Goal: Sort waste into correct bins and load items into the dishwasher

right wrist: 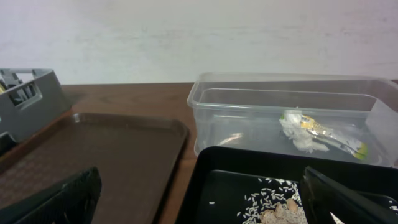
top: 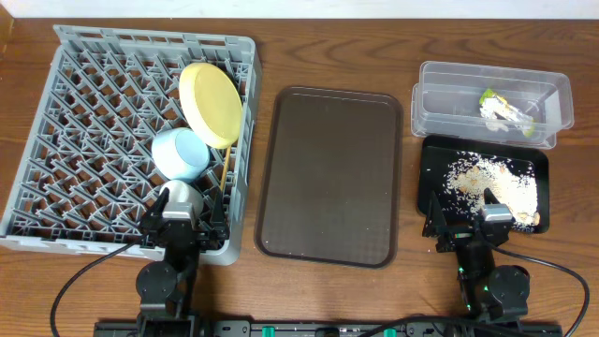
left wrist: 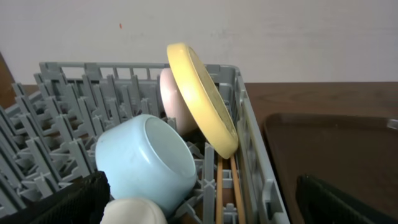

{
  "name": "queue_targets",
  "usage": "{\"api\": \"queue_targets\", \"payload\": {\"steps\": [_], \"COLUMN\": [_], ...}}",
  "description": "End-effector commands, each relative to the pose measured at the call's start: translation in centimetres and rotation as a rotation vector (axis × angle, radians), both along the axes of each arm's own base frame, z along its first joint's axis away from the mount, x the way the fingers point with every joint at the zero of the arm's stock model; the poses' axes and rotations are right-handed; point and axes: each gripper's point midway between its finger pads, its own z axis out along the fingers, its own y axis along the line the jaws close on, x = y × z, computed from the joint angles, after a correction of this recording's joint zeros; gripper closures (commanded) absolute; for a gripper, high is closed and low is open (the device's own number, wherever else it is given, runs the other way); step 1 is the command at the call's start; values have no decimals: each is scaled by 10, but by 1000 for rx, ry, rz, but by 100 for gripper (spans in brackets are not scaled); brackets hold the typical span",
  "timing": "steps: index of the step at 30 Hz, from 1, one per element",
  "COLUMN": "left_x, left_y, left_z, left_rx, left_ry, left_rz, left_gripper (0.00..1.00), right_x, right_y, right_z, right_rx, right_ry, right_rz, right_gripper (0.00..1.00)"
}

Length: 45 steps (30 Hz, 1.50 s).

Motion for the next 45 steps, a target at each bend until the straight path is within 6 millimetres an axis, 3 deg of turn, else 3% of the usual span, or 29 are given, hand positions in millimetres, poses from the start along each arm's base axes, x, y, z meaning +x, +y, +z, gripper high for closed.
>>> {"api": "queue_targets", "payload": {"steps": [1, 45], "left_x": [-2, -2], "left_y": [0, 0], "left_z": [-11, -16], "left_rx": [33, 33], "left_ry": [40, 59], "left_rz": [-3, -3], "left_gripper": [3, 3], "right_x": [0, 0], "right_y": [0, 0], "right_z": [0, 0], "right_rx": [-12, -13], "right_ry": [-3, -3], "right_rz": [-2, -2], "right_gripper": [1, 1]}}
